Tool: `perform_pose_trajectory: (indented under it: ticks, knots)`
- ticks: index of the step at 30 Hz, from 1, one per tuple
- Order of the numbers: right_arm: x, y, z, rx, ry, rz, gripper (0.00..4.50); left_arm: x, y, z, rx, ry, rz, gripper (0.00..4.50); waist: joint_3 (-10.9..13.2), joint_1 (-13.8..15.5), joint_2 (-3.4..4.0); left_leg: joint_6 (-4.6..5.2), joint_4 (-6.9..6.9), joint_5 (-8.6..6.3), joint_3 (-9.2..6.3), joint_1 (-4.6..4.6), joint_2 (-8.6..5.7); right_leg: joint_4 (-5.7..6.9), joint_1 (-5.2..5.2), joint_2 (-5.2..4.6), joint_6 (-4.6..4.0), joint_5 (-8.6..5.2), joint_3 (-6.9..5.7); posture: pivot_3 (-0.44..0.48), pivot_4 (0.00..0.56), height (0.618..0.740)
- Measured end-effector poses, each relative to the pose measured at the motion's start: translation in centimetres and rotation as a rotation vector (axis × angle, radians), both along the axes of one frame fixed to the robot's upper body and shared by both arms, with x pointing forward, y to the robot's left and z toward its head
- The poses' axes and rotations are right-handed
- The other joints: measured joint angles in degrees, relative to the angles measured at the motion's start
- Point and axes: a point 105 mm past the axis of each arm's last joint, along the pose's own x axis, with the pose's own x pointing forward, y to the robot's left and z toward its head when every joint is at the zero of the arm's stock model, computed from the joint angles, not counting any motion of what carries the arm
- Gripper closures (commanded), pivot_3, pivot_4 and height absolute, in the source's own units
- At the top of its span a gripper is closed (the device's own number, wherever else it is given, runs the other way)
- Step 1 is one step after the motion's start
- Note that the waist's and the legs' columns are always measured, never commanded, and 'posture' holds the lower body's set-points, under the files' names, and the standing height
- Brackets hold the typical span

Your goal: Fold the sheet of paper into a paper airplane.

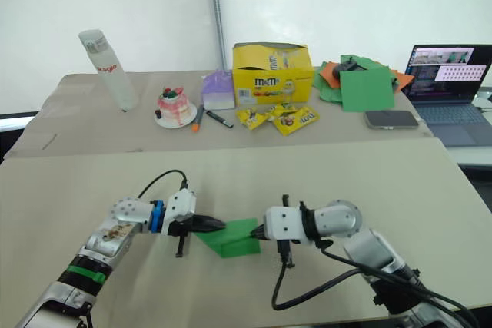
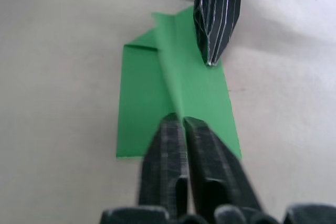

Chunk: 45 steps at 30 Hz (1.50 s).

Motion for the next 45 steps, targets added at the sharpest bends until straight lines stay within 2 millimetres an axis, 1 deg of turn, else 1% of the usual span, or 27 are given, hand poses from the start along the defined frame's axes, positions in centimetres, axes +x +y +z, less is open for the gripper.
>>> perform_pose_trajectory:
  ticks: [6,10,12,16,20,22,26,36,45]
  knots:
    - [-0.2,0.1,-0.1,0.025,0.138,-0.035,4.49,0.2,0.3,0.1,0.007,0.000,0.008,4.50,0.00,-0.01,0.00,0.00,-0.02,0.00,0.00,-0.01,0.00,0.00,-0.01,-0.01,0.00,0.00,0.01,0.000,0.150,0.740]
    - [-0.5,0.2,-0.5,0.034,0.309,-0.091,4.49,-0.8,1.2,0.3,0.020,0.061,0.004,4.50,0.01,-0.10,0.00,0.01,-0.12,0.00,0.00,-0.03,0.01,-0.01,-0.04,-0.23,0.00,0.00,0.02,0.000,0.150,0.740]
    - [-0.1,0.3,-0.5,0.035,0.362,-0.118,4.49,-1.0,1.4,0.5,0.026,0.077,0.008,4.50,0.02,-0.07,-0.01,0.01,-0.11,0.00,-0.01,-0.05,0.00,-0.01,-0.06,-0.24,0.00,0.00,0.01,0.000,0.150,0.740]
    - [0.6,0.8,-0.2,0.052,0.418,-0.150,4.49,-0.9,1.5,1.1,0.027,0.079,0.022,4.50,0.03,0.03,-0.03,0.01,-0.11,0.00,-0.02,-0.06,-0.01,-0.03,-0.07,-0.27,0.00,0.00,-0.02,0.000,0.150,0.740]
    - [0.5,0.7,-0.5,0.052,0.487,-0.173,4.49,-0.7,1.9,1.1,0.040,0.072,0.038,4.50,0.03,-0.05,-0.03,0.01,-0.13,-0.01,-0.03,-0.07,-0.02,-0.02,-0.08,-0.31,0.00,0.00,-0.04,0.000,0.150,0.740]
    - [0.6,0.5,-0.7,0.044,0.505,-0.189,4.49,-0.7,2.4,0.7,0.080,0.052,0.045,4.50,0.03,-0.11,-0.03,0.01,-0.15,-0.01,-0.02,-0.07,-0.01,-0.03,-0.09,-0.31,-0.01,0.00,-0.04,0.000,0.150,0.740]
    - [1.0,0.4,-0.9,0.044,0.541,-0.213,4.49,-0.5,3.0,0.9,0.123,0.009,0.043,4.50,0.03,-0.08,-0.03,0.01,-0.15,-0.01,-0.02,0.00,-0.01,-0.05,-0.08,-0.34,-0.01,0.00,-0.05,0.000,0.150,0.740]
    - [2.2,0.3,-1.0,0.047,0.605,-0.256,4.49,-0.4,3.1,0.9,0.122,-0.020,0.063,4.50,0.03,-0.05,-0.02,0.01,-0.15,-0.01,-0.02,-0.01,-0.02,-0.03,-0.09,-0.37,-0.01,0.01,-0.05,0.000,0.150,0.740]
    - [2.9,0.2,-1.7,0.019,0.615,-0.265,4.49,-0.7,3.6,0.9,0.106,-0.029,0.122,4.50,0.03,-0.02,-0.02,0.03,-0.15,-0.02,-0.03,-0.01,-0.03,-0.04,-0.11,-0.41,-0.01,0.01,-0.07,0.000,0.150,0.740]
